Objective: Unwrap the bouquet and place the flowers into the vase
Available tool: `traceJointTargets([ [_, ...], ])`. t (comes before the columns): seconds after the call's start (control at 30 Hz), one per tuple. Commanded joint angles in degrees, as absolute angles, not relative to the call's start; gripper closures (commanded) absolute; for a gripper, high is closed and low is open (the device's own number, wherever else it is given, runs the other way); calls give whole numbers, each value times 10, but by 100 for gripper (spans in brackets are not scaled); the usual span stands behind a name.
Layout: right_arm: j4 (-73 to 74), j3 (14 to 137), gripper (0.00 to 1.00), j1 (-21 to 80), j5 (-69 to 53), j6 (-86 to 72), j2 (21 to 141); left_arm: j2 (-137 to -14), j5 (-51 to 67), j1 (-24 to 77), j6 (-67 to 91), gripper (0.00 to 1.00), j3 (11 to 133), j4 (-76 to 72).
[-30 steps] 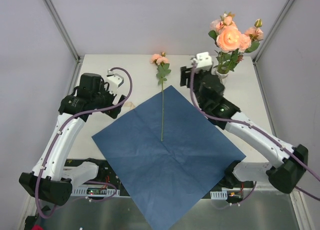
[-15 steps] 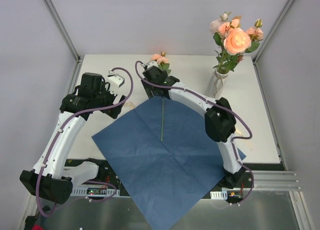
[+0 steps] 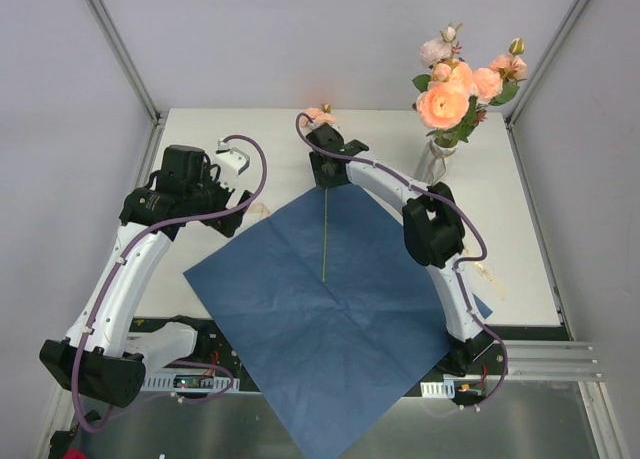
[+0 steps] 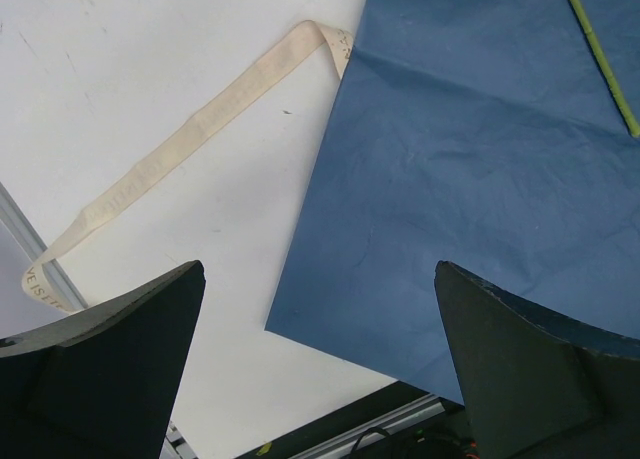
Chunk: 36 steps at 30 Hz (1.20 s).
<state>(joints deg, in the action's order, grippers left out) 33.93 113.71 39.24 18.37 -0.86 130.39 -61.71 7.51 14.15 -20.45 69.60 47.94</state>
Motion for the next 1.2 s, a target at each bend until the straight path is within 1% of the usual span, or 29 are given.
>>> traceJointTargets([
  [0.0,353,1147,46,403,152,-33,1310,-612,89,137,-218,1,700,489],
  [0.3,384,1169,48,403,126,-58,1346,-613,92,136,-217,1,694,487],
  [0.5,427,1201,53,405,108,-69,1379,-614,96,136,-221,1,689,487],
  [0.63,432,1201,57,405,103,-73,1388,-618,95,137,-221,1,686,483],
  [0.73,431,1200,67,405,104,-73,1388,-617,98,137,-221,1,679,483],
  [0.77,430,1200,74,404,103,-73,1387,-617,97,137,-222,1,678,481],
  [0.8,430,1201,79,404,107,-74,1386,-615,97,136,-222,1,677,482],
  [0.83,428,1201,87,404,108,-74,1383,-614,96,137,-223,1,672,481],
  [0.9,425,1201,95,404,118,-75,1377,-609,96,137,-223,1,669,480],
  [0.97,417,1204,99,404,123,-75,1365,-608,94,137,-224,1,664,479],
  [1.17,364,1231,99,405,153,-76,1307,-605,98,137,-220,1,665,478],
])
